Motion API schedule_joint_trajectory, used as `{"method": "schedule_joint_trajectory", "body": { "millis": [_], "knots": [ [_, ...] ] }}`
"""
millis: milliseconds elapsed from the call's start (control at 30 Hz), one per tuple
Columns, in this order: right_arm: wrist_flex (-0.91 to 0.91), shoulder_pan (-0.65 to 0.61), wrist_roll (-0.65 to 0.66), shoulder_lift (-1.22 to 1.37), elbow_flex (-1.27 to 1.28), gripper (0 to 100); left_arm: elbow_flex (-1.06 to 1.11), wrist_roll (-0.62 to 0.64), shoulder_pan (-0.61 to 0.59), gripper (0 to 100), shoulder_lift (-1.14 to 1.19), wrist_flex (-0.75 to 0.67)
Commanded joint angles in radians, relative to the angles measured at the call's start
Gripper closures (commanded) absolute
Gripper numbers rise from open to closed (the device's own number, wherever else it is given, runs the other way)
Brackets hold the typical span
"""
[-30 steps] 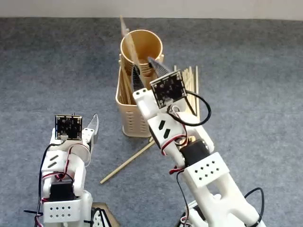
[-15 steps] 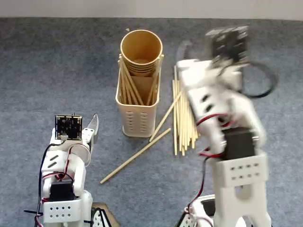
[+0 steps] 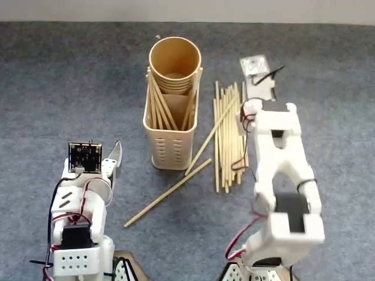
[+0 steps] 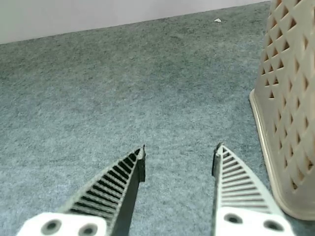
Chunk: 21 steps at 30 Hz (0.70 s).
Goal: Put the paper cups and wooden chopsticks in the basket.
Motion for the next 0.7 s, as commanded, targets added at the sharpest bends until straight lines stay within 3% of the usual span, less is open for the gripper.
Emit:
{"method": "schedule_joint_trajectory", "body": {
  "millis": [0, 300, 667],
  "knots": [
    [-0.051, 0.010, 0.012, 0.081, -0.004, 78.3, 0.019, -0.009, 0.010, 75, -0.005, 0.000],
    [-0.084, 0.010, 0.012, 0.205, -0.005, 78.3, 0.019, -0.009, 0.010, 75, -0.005, 0.000],
    [-0.038, -0.016, -0.063, 0.004, 0.005, 78.3, 0.019, -0.009, 0.010, 75, -0.005, 0.000]
  ]
}}
